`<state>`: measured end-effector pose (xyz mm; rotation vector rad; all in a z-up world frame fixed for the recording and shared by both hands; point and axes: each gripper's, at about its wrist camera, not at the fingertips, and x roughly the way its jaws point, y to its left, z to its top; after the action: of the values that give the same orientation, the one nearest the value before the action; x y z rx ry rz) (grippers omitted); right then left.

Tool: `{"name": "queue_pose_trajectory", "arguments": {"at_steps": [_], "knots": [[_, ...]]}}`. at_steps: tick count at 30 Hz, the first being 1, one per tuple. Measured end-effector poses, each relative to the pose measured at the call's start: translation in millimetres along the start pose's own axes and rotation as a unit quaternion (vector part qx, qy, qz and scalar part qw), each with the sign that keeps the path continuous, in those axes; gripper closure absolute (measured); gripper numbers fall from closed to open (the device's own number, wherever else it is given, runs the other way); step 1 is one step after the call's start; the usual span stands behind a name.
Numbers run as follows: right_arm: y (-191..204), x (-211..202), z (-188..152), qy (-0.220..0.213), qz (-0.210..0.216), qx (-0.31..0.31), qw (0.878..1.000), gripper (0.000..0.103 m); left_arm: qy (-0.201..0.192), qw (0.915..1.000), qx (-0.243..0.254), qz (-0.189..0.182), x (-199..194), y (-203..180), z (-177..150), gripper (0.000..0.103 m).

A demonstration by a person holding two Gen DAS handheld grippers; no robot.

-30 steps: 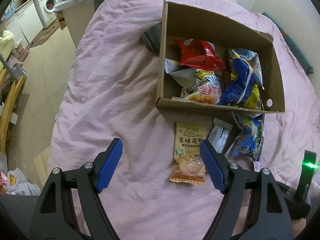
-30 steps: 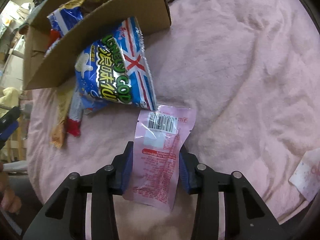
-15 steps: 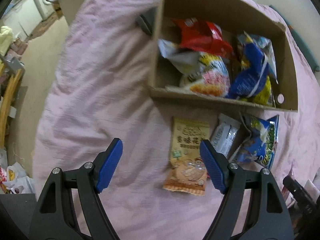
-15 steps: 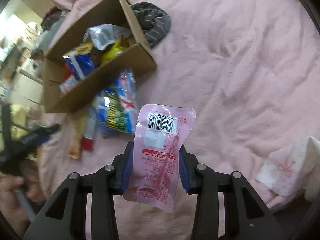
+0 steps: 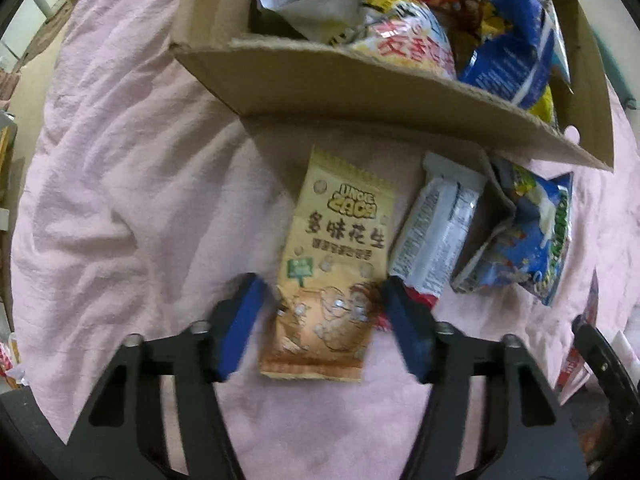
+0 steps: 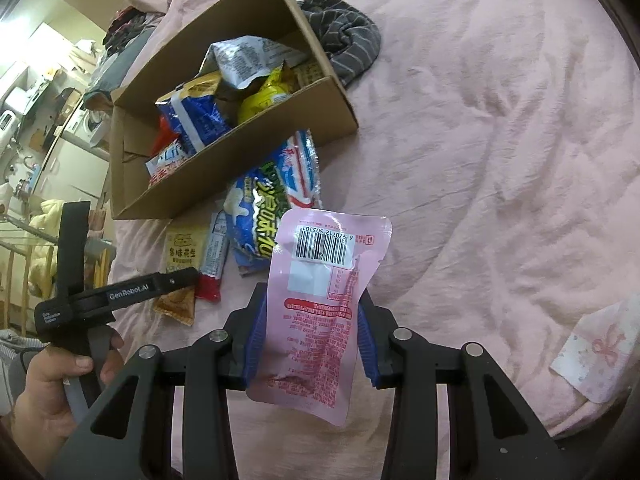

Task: Organize snacks
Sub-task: 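Grasp the pink packet with the right gripper while the left grasps the peanut snack packet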

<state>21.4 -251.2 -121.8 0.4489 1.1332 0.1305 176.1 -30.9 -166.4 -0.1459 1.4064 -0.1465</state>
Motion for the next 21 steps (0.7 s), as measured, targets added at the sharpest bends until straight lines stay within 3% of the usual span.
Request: {"name": "queue_pose_trajectory", "arguments": {"at_steps": [8,21], "knots": [[13,3,3,-0.003,0.007,-0.013,1.000,0.061,-0.010,0.9992,0.038,-0.001,-7,-12,-27,0.059],[44,-3,-3,-0.005,0.036,-0.043,0.998,0.061,-0.047,0.9988,-0.006,-0.012,-64,2,-78,0.059]]}}
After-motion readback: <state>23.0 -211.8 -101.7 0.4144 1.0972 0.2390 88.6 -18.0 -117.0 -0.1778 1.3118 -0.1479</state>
